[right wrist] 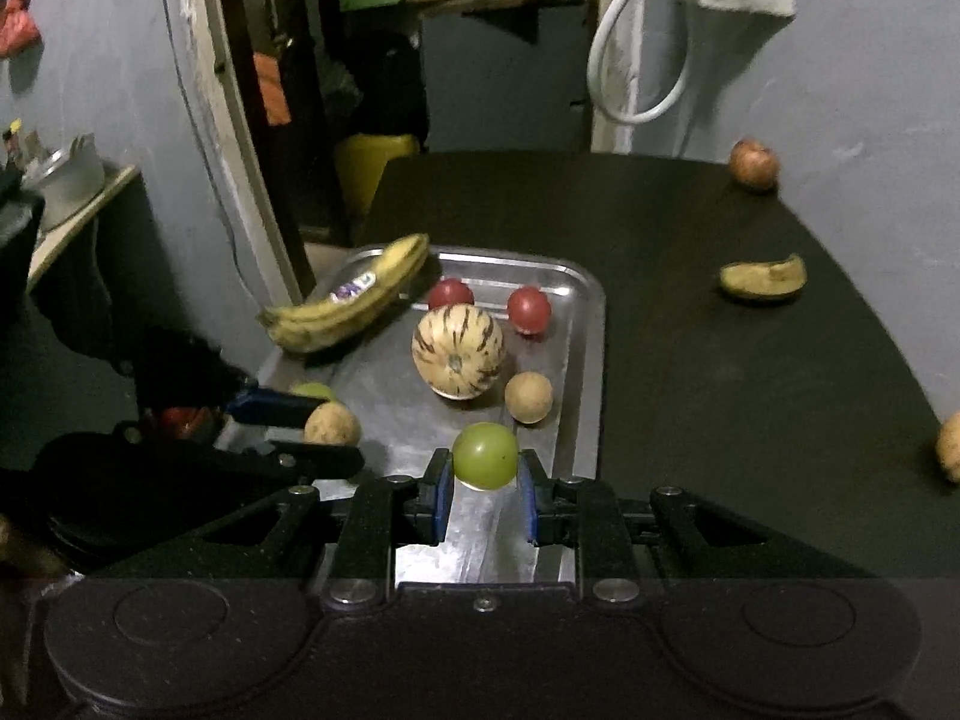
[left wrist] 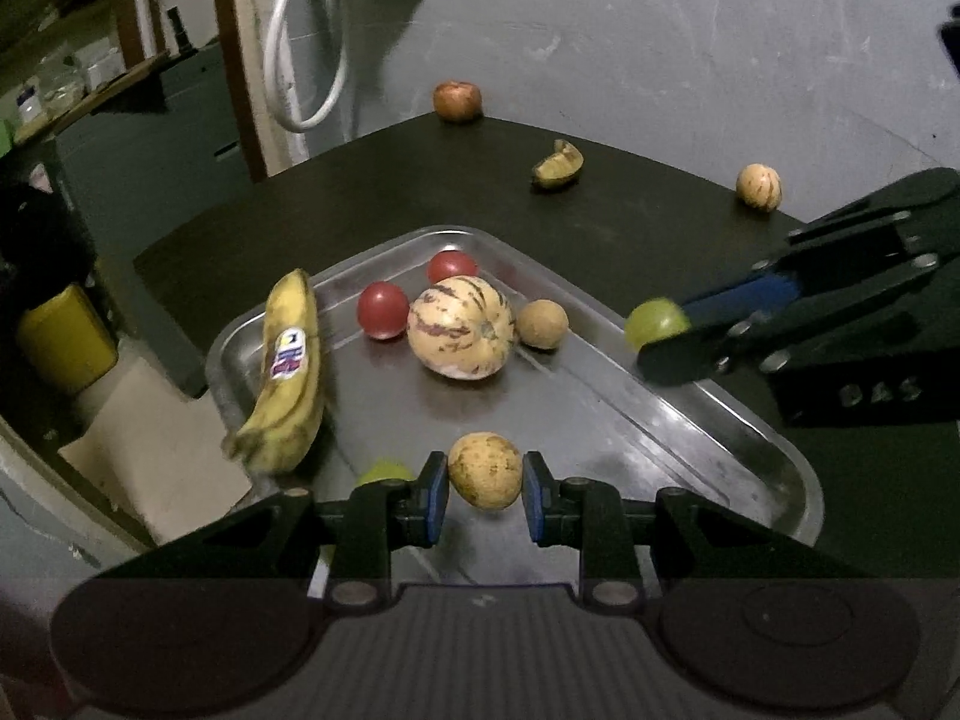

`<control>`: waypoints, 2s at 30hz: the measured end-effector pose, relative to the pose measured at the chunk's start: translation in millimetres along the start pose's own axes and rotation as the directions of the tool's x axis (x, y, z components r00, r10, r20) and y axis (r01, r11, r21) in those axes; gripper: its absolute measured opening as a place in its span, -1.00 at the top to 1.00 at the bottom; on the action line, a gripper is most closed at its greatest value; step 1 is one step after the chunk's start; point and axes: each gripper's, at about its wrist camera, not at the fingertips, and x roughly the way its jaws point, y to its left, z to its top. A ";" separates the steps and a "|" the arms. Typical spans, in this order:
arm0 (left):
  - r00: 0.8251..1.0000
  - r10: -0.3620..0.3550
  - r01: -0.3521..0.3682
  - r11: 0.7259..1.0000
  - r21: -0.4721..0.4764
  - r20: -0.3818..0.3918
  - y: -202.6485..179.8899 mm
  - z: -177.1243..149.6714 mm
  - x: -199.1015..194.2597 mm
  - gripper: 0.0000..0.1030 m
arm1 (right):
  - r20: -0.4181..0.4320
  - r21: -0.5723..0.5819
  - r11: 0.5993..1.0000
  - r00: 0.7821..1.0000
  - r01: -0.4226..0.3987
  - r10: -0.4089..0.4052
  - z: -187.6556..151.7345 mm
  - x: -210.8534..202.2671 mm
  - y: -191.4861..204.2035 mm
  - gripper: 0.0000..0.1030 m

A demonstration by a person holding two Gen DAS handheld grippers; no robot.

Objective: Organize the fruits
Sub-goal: 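Carry the tan fruit and green grape over the silver tray with both grippers, then lower the tan fruit and grape into the tray and open both grippers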

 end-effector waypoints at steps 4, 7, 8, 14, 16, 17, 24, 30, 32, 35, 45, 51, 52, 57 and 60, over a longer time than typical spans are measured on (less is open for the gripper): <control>1.000 -0.021 0.021 1.000 0.021 -0.015 3.7 3.3 10.9 0.45 | -0.036 -0.025 1.000 0.999 -0.013 0.013 3.5 19.7 -4.3 0.54; 0.999 -0.031 0.032 0.999 0.019 -0.025 8.4 4.4 16.7 0.45 | -0.053 -0.048 0.999 0.998 -0.023 0.020 6.2 31.1 -4.9 0.54; 0.999 -0.033 0.034 0.999 0.017 -0.028 9.8 5.2 18.8 0.45 | -0.059 -0.054 0.998 0.998 -0.024 0.021 6.5 34.3 -4.9 0.54; 0.998 -0.041 0.042 0.999 0.004 -0.039 14.5 5.2 25.8 0.45 | -0.086 -0.061 0.998 0.996 -0.026 0.021 3.7 48.7 -5.9 0.52; 0.999 -0.040 0.040 0.999 0.008 -0.037 14.4 5.4 26.8 0.43 | -0.090 -0.061 0.998 0.996 -0.028 0.023 2.4 50.5 -5.7 0.51; 0.999 -0.040 0.040 0.999 0.006 -0.037 14.7 5.6 27.4 0.43 | -0.091 -0.061 0.998 0.996 -0.030 0.025 1.7 51.1 -6.0 0.51; 0.998 -0.036 0.036 0.999 0.003 -0.041 14.4 6.9 28.0 0.38 | -0.093 -0.065 0.997 0.995 -0.035 0.029 -0.5 53.2 -7.1 0.48; 0.999 -0.027 0.027 1.000 -0.003 -0.033 14.7 9.0 25.4 0.26 | -0.071 -0.088 0.996 0.997 -0.030 0.024 -2.1 43.5 -6.0 0.38; 0.999 -0.025 0.025 1.000 -0.003 -0.029 14.3 9.9 24.0 0.23 | -0.063 -0.094 0.995 0.998 -0.027 0.021 -1.9 38.8 -6.0 0.35; 1.000 -0.023 0.023 1.000 -0.004 -0.018 13.5 12.6 20.1 0.14 | -0.043 -0.097 0.995 0.999 -0.023 0.019 -0.9 27.2 -7.4 0.25; 0.999 0.016 -0.014 0.999 -0.030 0.049 7.5 28.0 -6.2 -0.81 | 0.098 0.137 0.990 0.995 0.010 -0.023 3.3 -39.0 -41.1 -0.72; 0.997 0.007 -0.002 0.997 -0.077 0.071 3.5 37.8 -22.4 -0.99 | 0.184 0.281 0.959 0.983 -0.048 -0.005 -3.0 -78.0 -53.0 -0.99; 0.997 0.002 0.004 0.997 -0.082 0.075 2.2 39.6 -25.5 -0.99 | 0.190 0.298 0.952 0.982 -0.066 0.008 -5.1 -82.2 -54.4 -0.99; 0.995 -0.005 0.012 0.997 -0.076 0.101 -9.2 45.8 -42.4 -0.99 | 0.279 0.360 0.913 0.956 -0.193 0.092 -17.1 -110.0 -58.5 -0.99; 0.993 -0.008 0.015 0.998 -0.056 0.117 -18.2 50.1 -52.0 -0.99 | 0.334 0.369 0.902 0.937 -0.226 0.099 -23.5 -128.1 -58.7 -0.99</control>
